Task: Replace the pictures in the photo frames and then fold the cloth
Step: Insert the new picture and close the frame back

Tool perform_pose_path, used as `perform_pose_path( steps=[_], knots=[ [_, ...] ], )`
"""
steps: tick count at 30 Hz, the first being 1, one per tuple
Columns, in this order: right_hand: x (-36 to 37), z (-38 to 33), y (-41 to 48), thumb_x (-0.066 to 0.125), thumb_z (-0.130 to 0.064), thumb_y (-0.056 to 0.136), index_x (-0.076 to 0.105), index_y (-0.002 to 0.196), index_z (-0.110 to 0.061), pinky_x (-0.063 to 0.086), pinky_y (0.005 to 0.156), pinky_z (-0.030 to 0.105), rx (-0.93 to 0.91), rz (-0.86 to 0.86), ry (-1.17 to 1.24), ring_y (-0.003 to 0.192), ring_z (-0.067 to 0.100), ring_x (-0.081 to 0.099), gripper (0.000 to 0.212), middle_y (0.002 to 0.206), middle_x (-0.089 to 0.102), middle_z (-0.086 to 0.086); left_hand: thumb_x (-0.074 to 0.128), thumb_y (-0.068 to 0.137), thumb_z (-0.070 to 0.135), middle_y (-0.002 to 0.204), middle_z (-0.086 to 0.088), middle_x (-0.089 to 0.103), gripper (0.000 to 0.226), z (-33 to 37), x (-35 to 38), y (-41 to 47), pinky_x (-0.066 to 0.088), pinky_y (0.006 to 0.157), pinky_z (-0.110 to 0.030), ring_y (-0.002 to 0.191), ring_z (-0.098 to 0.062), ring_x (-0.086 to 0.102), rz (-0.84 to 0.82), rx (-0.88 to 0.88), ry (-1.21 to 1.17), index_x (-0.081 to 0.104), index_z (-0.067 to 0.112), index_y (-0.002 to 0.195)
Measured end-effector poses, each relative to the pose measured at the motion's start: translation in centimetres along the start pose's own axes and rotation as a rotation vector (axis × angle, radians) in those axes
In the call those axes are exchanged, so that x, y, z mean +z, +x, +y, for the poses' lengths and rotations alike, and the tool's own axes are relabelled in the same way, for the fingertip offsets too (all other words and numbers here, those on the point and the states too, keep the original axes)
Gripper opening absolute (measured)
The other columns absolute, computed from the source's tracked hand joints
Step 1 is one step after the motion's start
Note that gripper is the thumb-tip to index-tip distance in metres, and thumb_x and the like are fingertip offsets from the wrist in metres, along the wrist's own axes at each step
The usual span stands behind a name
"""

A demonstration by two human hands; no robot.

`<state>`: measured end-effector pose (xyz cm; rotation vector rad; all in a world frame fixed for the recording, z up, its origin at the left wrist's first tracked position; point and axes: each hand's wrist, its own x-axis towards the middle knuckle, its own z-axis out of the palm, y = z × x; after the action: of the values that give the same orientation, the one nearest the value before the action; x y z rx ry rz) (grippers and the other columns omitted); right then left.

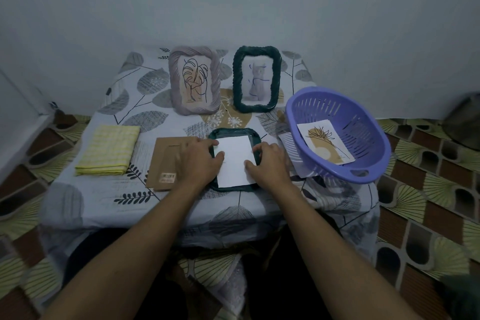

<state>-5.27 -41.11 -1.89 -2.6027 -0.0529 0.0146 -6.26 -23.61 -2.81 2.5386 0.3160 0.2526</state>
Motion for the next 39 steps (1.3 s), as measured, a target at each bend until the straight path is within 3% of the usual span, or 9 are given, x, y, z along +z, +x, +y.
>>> perform_pose_path(
  steps=[4, 12, 39],
  knots=[
    [0.0, 0.0, -0.2, 0.057, -0.037, 0.093, 0.05, 0.138, -0.028, 0.031, 0.104, 0.04, -0.011, -0.016, -0.046, 0.126, 0.029, 0.037, 0.047, 0.13, 0.044, 0.008, 0.056, 0.092, 0.049, 0.133, -0.003, 0.049, 0.04, 0.6, -0.1, 0.4, 0.029, 0.1, -0.044, 0.125, -0.03, 0.038, -0.021, 0.014, 0.192, 0.063, 0.036, 0.129],
    [-0.5, 0.5, -0.4, 0.051, -0.038, 0.095, 0.048, 0.14, -0.03, 0.025, 0.108, 0.043, -0.087, -0.084, -0.115, 0.125, 0.029, 0.031, 0.046, 0.133, 0.034, 0.008, 0.054, 0.093, 0.048, 0.136, -0.002, 0.047, 0.037, 0.2, 0.4, 1.3, 0.028, 0.1, -0.045, 0.126, -0.03, 0.036, -0.046, 0.017, 0.209, 0.061, 0.04, 0.129],
    [-0.7, 0.1, 0.1, 0.05, -0.042, 0.094, 0.041, 0.145, -0.031, 0.026, 0.108, 0.045, -0.04, -0.109, -0.074, 0.128, 0.029, 0.031, 0.052, 0.134, 0.034, 0.007, 0.055, 0.093, 0.05, 0.137, -0.001, 0.05, 0.04, 0.3, 0.4, 1.7, 0.029, 0.101, -0.044, 0.127, -0.029, 0.035, -0.019, -0.033, 0.135, 0.063, 0.035, 0.129]
  ],
)
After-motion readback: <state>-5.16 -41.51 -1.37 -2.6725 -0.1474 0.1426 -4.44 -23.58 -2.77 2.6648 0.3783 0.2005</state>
